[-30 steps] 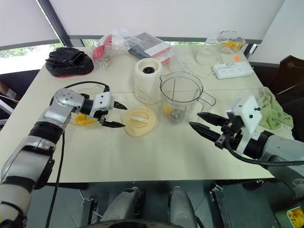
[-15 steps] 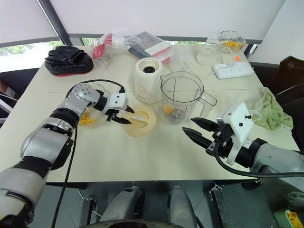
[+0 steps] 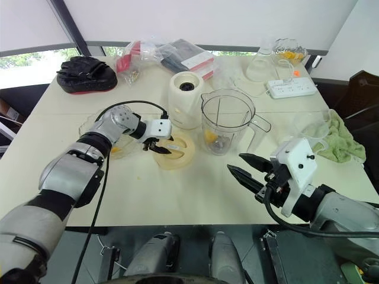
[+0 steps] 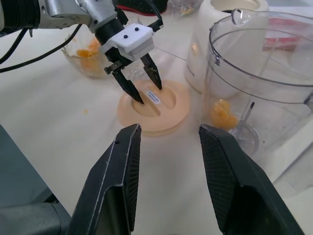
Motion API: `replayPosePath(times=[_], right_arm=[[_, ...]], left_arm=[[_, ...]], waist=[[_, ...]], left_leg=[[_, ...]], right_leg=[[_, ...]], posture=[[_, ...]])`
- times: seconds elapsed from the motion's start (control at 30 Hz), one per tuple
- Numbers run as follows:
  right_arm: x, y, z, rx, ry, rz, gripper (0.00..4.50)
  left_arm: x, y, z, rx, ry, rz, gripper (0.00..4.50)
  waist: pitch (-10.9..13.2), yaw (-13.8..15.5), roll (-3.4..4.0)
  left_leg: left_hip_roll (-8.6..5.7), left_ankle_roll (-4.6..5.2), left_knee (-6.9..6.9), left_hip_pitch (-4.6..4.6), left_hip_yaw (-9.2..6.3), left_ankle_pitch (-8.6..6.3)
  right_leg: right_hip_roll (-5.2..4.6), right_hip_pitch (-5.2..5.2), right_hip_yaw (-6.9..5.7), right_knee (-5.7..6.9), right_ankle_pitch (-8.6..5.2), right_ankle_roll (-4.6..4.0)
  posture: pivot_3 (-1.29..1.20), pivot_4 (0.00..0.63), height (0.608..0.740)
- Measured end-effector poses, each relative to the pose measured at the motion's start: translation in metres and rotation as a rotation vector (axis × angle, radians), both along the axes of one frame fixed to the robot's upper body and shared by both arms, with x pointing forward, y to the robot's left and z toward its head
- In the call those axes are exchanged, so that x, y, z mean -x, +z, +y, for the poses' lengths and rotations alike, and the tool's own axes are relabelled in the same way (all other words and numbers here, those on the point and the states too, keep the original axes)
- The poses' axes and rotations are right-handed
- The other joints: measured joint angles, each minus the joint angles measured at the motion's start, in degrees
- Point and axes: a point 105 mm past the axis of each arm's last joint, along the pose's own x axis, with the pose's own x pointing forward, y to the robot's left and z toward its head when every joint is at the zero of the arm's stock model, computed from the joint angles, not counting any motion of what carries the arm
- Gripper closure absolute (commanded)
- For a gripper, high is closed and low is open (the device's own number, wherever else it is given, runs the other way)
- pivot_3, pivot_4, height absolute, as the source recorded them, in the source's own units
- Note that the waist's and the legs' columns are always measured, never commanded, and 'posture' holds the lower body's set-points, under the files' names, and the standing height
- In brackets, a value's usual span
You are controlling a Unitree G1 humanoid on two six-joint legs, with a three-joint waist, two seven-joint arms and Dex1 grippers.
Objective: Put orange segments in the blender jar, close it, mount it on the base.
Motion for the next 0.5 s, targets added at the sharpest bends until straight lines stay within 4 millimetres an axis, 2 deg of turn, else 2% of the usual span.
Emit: replayPosePath(times=[0.2,0.5], right_arm=[[0.002,0.0,-0.003,0.006,-0.028,0.0,2.56],[0.002,0.0,-0.006,0.009,-0.06,0.001,2.56]], left_arm=[[-0.001,-0.009,-0.003,-0.02,0.054,0.032,1.92],[-0.006,-0.011,-0.011,-0.005,0.134,0.058,1.92]], waist=[[0.0,0.0,-0.01],[0.0,0.1,-0.06]], left_leg=[[0.0,0.0,0.01,0.0,0.0,0.0],[0.0,0.0,0.08,0.09,0.0,0.0]], right_leg=[[0.02,0.01,0.0,0.01,0.0,0.0],[0.02,0.14,0.0,0.01,0.01,0.02]], posture=[[0.0,0.15,0.74],[0.0,0.15,0.74]])
